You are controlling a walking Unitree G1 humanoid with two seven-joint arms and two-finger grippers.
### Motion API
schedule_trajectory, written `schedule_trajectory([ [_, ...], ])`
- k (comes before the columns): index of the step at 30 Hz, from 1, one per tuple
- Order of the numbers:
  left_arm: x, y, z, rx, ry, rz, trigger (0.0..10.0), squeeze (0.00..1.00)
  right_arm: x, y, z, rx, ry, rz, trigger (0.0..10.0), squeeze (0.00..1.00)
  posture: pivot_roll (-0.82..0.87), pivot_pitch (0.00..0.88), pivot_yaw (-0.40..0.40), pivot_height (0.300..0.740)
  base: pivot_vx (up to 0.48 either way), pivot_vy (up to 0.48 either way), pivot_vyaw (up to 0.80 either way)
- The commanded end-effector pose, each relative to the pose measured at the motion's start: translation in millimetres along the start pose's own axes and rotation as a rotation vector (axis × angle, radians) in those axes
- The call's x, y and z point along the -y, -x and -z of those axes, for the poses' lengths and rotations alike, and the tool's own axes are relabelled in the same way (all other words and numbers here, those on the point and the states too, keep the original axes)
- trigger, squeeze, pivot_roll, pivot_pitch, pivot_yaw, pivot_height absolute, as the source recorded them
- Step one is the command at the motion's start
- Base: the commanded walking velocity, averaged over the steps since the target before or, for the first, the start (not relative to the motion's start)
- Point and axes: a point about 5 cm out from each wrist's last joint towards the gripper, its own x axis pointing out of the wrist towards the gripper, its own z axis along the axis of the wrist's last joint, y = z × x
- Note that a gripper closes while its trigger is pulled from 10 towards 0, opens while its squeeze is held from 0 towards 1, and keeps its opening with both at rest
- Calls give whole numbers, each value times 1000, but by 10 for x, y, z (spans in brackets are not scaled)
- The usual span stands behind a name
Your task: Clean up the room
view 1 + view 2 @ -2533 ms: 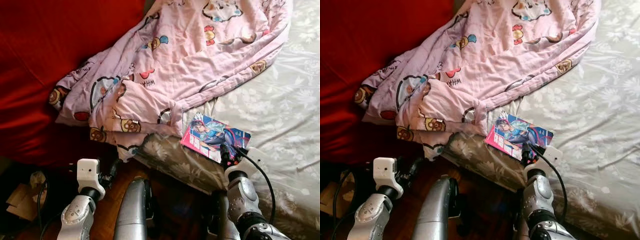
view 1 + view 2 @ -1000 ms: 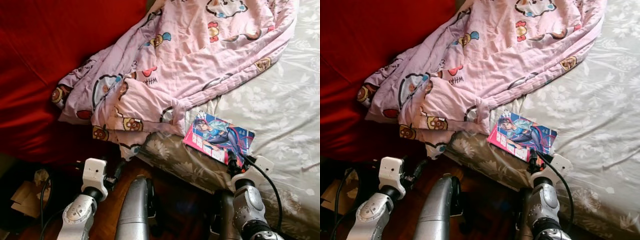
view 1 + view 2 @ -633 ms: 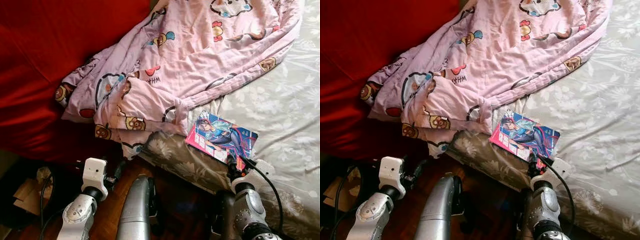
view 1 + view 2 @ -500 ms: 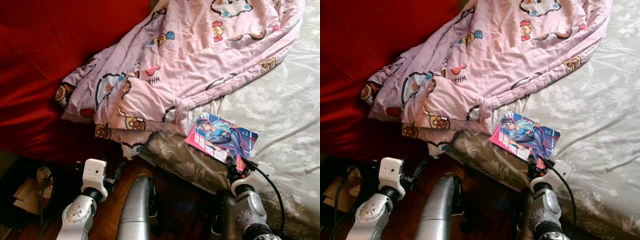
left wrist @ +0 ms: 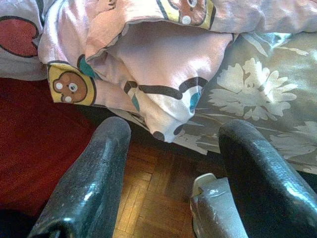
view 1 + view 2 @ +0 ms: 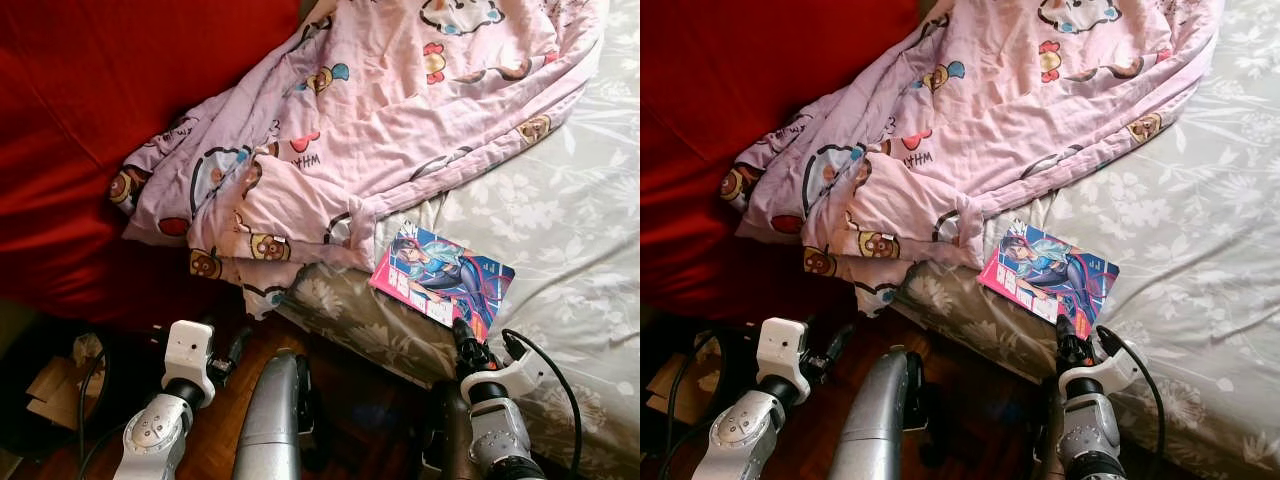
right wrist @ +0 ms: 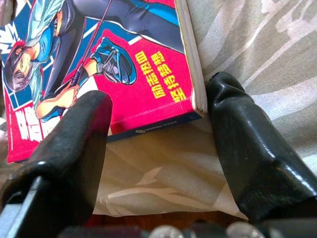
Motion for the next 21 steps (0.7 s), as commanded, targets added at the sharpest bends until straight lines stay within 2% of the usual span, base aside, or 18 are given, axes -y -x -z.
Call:
schedule_trajectory([
  [1, -53, 80, 84, -44, -13, -12, 10000, 0, 103, 117, 210, -72, -61, 60, 10000, 0, 216, 370, 166, 599, 0, 0, 0],
  [2, -55, 76, 85, -45, -14, -12, 10000, 0, 75, 93, 191, -65, -66, 47, 7294, 0, 214, 368, 165, 599, 0, 0, 0],
  [3, -56, 74, 86, -45, -14, -12, 10000, 0, 49, 74, 181, -62, -70, 34, 1294, 0, 214, 368, 165, 599, 0, 0, 0],
  [4, -57, 73, 85, -46, -14, -11, 10000, 0, 33, 63, 176, -61, -75, 25, 1294, 0, 213, 368, 165, 599, 0, 0, 0],
  [5, -57, 72, 86, -46, -15, -10, 10000, 0, -10, 37, 167, -62, -72, 1, 0, 0, 213, 368, 165, 599, 0, 0, 0],
  [21, -46, 47, 102, -55, -13, -8, 10000, 0, 12, 56, 155, -31, -103, 6, 0, 0, 203, 358, 157, 599, 0, 0, 0],
])
